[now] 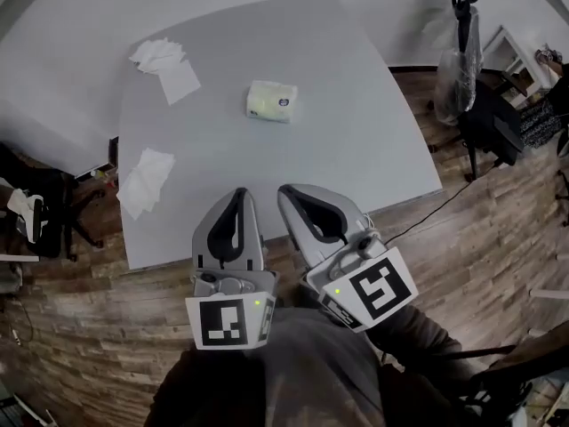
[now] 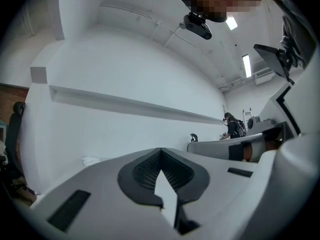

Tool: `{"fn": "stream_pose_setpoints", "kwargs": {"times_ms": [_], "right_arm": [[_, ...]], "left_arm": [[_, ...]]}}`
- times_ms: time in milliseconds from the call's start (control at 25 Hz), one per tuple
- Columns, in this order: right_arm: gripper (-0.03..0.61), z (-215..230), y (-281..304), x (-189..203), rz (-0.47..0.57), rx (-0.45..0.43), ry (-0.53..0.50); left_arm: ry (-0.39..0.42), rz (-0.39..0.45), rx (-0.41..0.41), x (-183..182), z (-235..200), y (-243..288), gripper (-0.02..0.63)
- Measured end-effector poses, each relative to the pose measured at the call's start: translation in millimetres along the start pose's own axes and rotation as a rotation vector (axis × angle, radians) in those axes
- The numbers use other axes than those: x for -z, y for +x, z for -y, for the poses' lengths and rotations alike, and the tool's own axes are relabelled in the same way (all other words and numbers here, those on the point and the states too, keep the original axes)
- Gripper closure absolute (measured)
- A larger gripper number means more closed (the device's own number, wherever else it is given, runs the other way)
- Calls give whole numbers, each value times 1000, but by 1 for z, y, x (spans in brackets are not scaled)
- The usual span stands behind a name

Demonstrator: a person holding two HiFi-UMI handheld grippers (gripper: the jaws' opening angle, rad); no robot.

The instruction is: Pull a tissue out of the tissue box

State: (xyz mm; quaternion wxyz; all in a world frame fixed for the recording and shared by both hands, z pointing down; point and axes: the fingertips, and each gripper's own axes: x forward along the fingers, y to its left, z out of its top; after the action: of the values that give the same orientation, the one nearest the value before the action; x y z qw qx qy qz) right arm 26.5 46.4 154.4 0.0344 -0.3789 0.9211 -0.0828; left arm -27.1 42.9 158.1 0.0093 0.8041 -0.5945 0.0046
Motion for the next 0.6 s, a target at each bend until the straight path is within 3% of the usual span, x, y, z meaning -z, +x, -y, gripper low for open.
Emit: {"fn": "stream_pose_setpoints", "kwargs": {"times_ms": [200, 360, 600], "right_arm": [[577, -5, -19, -13, 58, 50, -37], [577, -20, -29, -8, 69, 80, -28], [578, -40, -35, -11, 79, 112, -100]], "left_arm": [[63, 43, 82, -17, 26, -8, 615], [39, 67, 100, -20, 29, -22, 615], [32, 87, 131, -26, 29, -34, 615]]}}
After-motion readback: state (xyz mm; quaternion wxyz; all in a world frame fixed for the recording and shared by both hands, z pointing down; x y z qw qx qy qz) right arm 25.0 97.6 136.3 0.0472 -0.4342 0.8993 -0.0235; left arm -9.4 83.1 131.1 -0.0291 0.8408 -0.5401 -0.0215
